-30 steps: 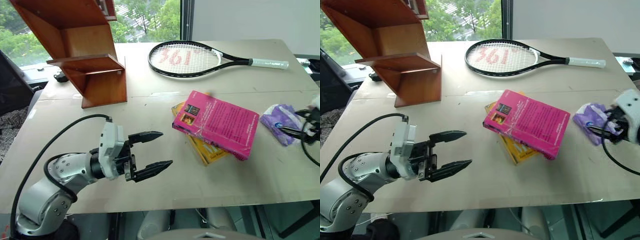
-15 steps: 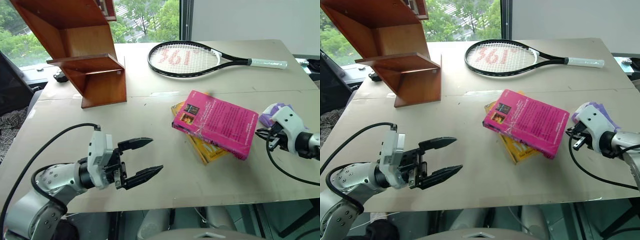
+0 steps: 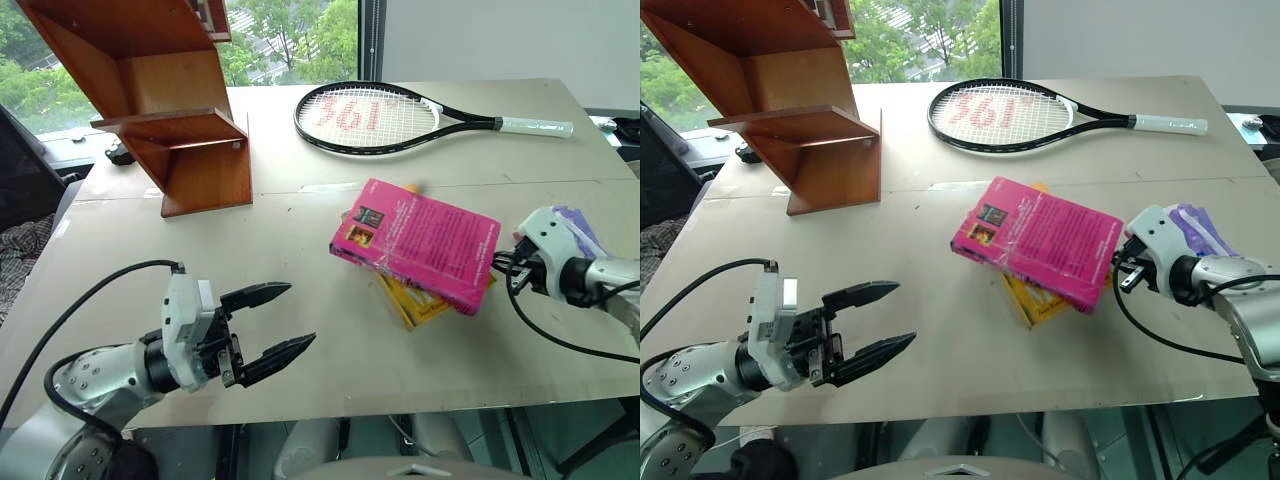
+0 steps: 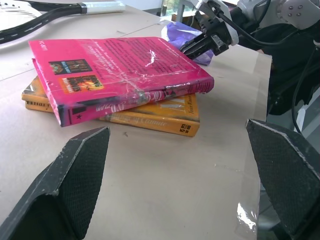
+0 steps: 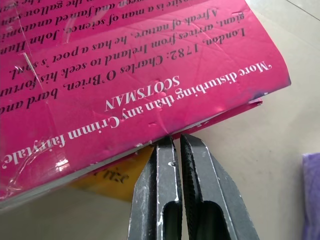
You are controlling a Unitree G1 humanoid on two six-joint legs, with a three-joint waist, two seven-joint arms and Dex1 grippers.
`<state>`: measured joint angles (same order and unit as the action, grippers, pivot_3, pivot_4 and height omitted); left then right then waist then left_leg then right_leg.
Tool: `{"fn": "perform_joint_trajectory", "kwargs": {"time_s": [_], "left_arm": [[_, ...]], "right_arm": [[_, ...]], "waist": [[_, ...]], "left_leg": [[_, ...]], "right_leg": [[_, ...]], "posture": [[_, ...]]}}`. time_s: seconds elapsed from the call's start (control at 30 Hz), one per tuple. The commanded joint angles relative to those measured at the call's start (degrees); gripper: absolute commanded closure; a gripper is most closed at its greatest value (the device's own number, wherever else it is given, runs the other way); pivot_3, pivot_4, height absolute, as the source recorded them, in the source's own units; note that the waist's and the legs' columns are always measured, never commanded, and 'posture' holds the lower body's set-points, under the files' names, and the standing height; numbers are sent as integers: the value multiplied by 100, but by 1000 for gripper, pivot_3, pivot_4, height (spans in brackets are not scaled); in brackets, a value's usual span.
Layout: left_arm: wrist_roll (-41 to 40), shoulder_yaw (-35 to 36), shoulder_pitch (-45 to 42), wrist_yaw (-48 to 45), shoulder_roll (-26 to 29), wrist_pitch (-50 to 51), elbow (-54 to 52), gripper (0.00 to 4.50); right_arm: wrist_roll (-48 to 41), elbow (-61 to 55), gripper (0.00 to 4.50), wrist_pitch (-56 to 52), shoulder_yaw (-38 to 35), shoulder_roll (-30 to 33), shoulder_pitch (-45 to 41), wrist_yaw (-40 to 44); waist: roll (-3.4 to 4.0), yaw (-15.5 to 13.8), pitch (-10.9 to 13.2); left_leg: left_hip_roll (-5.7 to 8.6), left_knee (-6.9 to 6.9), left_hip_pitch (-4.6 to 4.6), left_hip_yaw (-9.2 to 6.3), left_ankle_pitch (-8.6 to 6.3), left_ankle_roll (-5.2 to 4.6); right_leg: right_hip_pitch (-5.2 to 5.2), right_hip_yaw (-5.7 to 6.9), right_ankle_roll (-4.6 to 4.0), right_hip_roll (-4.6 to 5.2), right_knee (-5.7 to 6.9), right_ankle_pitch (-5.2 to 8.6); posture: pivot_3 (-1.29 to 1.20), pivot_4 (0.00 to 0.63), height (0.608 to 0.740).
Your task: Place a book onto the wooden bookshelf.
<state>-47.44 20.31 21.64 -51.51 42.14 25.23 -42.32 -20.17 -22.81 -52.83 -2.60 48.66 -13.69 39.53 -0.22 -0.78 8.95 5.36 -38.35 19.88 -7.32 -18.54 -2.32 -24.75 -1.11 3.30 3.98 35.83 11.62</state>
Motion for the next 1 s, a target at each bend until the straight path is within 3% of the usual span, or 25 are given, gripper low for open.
{"fn": "perform_joint_trajectory", "kwargs": {"time_s": [0.03, 0.27, 0.37, 0.5, 0.67, 0.77, 0.8, 0.87, 1.0], "left_arm": [[-12, 117, 37, 18, -20, -139, -269, 0], [120, 95, 216, 137, -105, -189, -199, 0], [215, -13, 130, 288, -147, -117, -95, 0], [317, -196, -15, 504, -215, 35, 154, 0], [-15, -473, -387, 944, -155, 867, 441, 0], [-849, -573, -725, 1226, -270, 1601, 681, 0], [-1275, -573, -885, 1493, -354, 1920, 835, 0], [-2175, -677, -1247, 2290, -639, 2561, 1279, 0], [-3499, -870, -1925, 3861, -1453, 3031, 2168, 0]], "right_arm": [[25, -263, 4478, -116, 103, -114, -152, -173], [166, -494, 4478, -292, 422, -607, -330, -656], [324, -483, 4478, 186, 281, -475, -111, -615], [212, -359, 4478, 1304, -449, 7, 533, 140], [-423, -101, 2326, 2149, -1760, 160, 1394, 1157], [-1141, -382, 1019, 2059, -2491, 148, 1893, 1741], [-1371, -552, 399, 2014, -2696, 166, 2084, 1930], [-1850, -1005, 56, 2034, -3209, 53, 2500, 2185], [-2498, -1663, 56, 2046, -3644, -185, 2999, 2209]], "waist": [[0, 4, 0], [0, 2, 0], [0, -12, 0], [0, -40, 0], [0, -10, 0], [2, -8, 0], [4, -4, -1], [9, -8, -4], [1, -15, -12]], "left_leg": [[0, 0, 0, 0, 0, 0], [0, 1, 1, -1, 0, 0], [2, 0, 2, -4, 0, 0], [7, 0, 6, -12, 0, 0], [4, -1, 3, -13, 0, 0], [2, 0, 1, -16, 0, -1], [3, -1, 1, -16, 0, -1], [3, -2, -3, -15, 0, -1], [3, -9, -6, -23, 0, 0]], "right_leg": [[0, 0, 0, 0, 0, 0], [-2, 0, 0, -1, 0, 0], [-2, 4, 0, 1, 0, 0], [-1, 15, 0, 4, -3, 0], [2, 14, 1, 1, 0, 0], [3, 14, 1, 1, 2, 0], [3, 12, 1, 1, 3, 0], [4, 9, 2, 2, 6, 0], [11, 7, 2, 1, 12, -1]], "posture": [[0, 150, 740], [0, 150, 740], [0, 150, 740], [0, 150, 740], [0, 150, 740], [0, 150, 740], [0, 150, 740], [0, 150, 740], [0, 150, 740]]}}
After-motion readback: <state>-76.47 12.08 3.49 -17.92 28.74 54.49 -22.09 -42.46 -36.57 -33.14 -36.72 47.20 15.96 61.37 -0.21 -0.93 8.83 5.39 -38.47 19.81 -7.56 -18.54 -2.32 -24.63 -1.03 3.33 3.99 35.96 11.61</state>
